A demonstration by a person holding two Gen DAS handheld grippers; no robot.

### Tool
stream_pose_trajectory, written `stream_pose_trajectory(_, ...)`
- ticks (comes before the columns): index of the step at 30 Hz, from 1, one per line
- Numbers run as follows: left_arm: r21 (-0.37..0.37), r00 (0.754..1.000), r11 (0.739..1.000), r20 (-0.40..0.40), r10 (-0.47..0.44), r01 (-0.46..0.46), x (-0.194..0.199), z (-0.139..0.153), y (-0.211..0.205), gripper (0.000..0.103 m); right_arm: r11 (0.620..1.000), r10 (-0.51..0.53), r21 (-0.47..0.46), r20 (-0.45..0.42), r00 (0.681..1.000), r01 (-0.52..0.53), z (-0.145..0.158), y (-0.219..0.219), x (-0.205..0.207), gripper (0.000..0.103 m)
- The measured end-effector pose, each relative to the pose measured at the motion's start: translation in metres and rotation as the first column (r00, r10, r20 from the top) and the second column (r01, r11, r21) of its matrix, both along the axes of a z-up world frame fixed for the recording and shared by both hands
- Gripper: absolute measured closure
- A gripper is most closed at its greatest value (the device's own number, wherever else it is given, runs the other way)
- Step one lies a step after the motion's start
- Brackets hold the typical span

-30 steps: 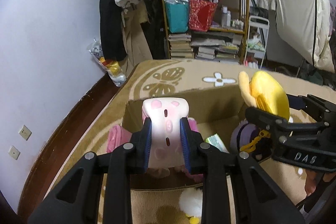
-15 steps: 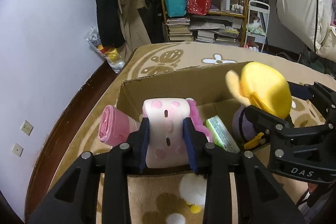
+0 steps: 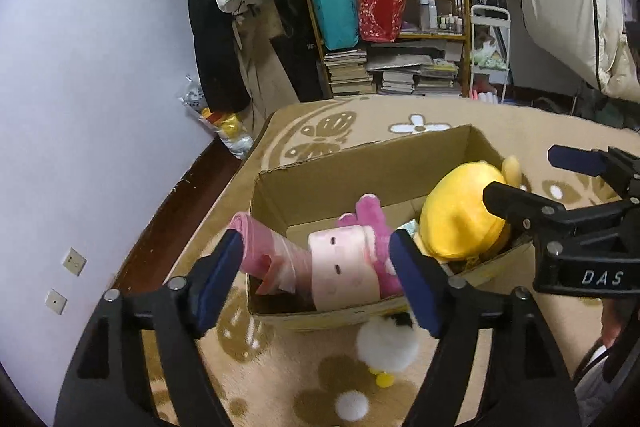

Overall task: Organize soft objects
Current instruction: 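Carry the pig cushion and yellow plush over the box and release both, then withdraw both tools and lower toward the white plush and black tissue pack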

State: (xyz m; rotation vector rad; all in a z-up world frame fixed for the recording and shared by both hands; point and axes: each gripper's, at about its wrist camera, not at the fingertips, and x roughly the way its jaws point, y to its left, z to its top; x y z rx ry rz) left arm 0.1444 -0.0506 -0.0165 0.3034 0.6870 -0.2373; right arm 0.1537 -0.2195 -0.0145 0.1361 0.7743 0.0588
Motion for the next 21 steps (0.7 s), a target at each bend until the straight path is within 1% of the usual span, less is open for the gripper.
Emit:
stream_pose_trajectory(2, -0.003, 1.000, 1.000, 0.013, 0.001, -0.001, -0.004, 0.004, 0.001, 0.018, 1.000, -0.005, 0.012, 0.003, 1.000, 0.005, 0.005, -0.002, -0.003, 0.000)
stream_pose_trajectory(3, 0.002, 1.000, 1.000, 0.023, 0.003, -0.004, -0.007, 0.006, 0.002, 0.014, 1.000, -0.008, 0.012, 0.006, 1.000, 0.008, 0.007, -0.002, -0.006, 0.000)
stream_pose_trajectory(4, 0.007, 0.999, 1.000, 0.032, 0.008, -0.008, -0.010, 0.008, 0.002, 0.012, 1.000, -0.010, 0.005, 0.009, 1.000, 0.010, 0.010, -0.002, -0.008, 0.000)
stream_pose_trajectory(6, 0.010, 0.999, 1.000, 0.045, 0.011, -0.012, -0.015, 0.013, 0.004, 0.005, 1.000, -0.006, -0.005, 0.015, 1.000, 0.006, 0.016, 0.000, -0.012, 0.000)
stream_pose_trajectory(8, 0.012, 0.998, 1.000, 0.052, 0.017, -0.018, -0.021, 0.018, 0.007, 0.001, 1.000, -0.006, -0.013, 0.020, 1.000, 0.006, 0.022, 0.001, -0.016, 0.000)
stream_pose_trajectory(14, 0.022, 0.998, 0.999, 0.058, 0.031, -0.032, -0.038, 0.027, 0.014, 0.001, 1.000, 0.011, -0.028, 0.046, 0.999, -0.010, 0.041, 0.011, -0.030, 0.000)
stream_pose_trajectory(21, -0.032, 0.998, 0.998, 0.020, 0.061, -0.061, -0.061, 0.032, 0.034, 0.001, 1.000, 0.019, 0.007, 0.074, 0.997, -0.019, 0.055, 0.020, -0.050, 0.000)
